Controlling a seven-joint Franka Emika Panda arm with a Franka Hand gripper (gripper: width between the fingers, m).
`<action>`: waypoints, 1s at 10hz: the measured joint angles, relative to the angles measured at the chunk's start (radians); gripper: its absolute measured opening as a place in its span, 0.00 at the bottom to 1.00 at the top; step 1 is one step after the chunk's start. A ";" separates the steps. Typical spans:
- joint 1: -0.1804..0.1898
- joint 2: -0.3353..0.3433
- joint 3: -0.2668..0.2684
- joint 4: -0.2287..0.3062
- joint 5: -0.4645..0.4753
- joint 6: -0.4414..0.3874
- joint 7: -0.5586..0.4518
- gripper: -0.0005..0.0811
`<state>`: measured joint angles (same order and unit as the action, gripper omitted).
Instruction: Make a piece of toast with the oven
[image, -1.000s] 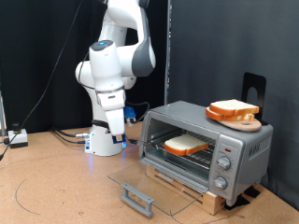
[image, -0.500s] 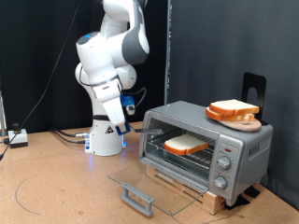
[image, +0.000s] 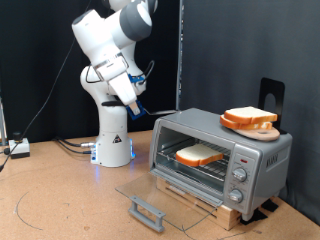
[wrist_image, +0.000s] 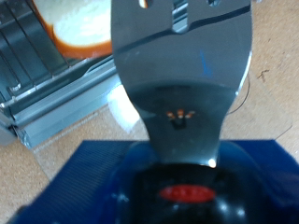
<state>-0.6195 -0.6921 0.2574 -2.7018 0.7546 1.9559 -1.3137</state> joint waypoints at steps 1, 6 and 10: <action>-0.001 -0.017 -0.002 0.006 0.000 -0.020 0.012 0.49; 0.095 -0.023 -0.003 -0.008 0.142 -0.187 -0.043 0.49; 0.178 -0.061 0.092 -0.044 0.177 -0.212 -0.016 0.49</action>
<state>-0.4412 -0.7536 0.3497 -2.7453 0.9321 1.7441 -1.3299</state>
